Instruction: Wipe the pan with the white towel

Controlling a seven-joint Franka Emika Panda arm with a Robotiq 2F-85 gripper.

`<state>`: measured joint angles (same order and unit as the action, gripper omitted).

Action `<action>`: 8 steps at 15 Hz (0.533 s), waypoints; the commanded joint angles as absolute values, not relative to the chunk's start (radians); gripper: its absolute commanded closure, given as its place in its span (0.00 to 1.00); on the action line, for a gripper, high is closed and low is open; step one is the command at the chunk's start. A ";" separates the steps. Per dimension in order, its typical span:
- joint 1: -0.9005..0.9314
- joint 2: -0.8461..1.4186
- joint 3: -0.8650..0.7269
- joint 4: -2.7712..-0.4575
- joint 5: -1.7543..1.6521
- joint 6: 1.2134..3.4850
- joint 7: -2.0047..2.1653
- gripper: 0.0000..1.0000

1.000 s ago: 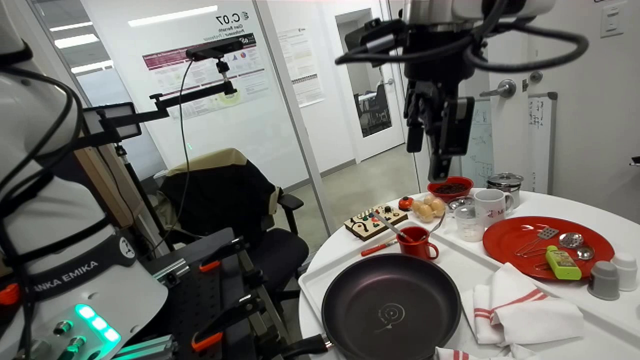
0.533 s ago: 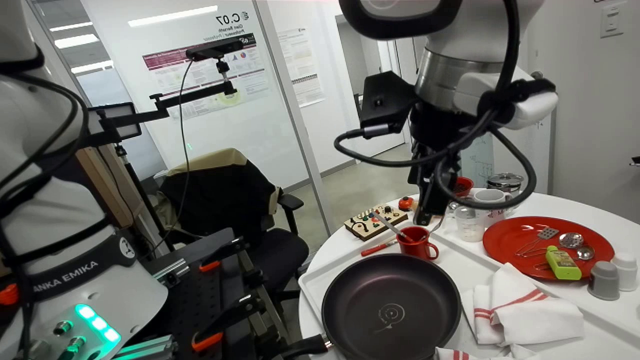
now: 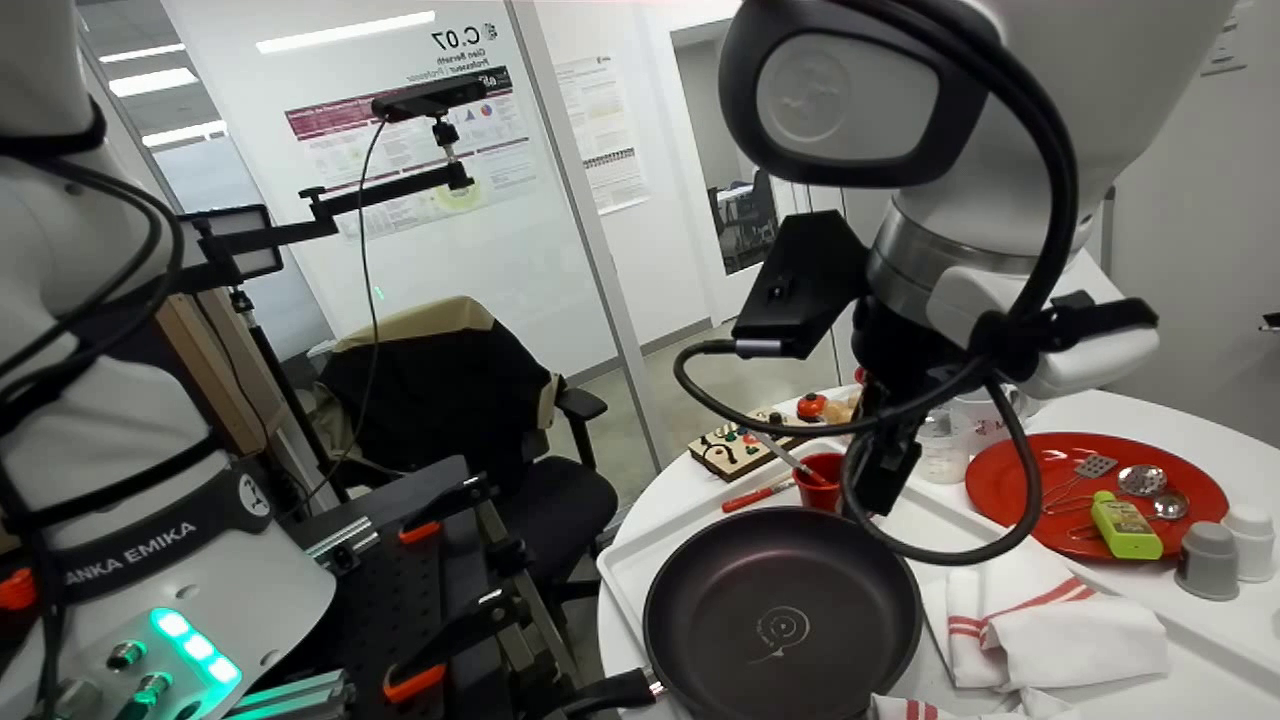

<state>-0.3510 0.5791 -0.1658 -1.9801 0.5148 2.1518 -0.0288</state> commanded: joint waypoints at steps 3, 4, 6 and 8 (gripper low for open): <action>-0.313 0.668 -0.196 -1.943 0.465 2.315 0.140 0.00; -0.302 0.679 -0.207 -1.944 0.455 2.358 0.179 0.00; -0.289 0.710 -0.223 -1.931 0.431 2.400 0.251 0.00; -0.285 0.729 -0.230 -1.917 0.410 2.408 0.301 0.00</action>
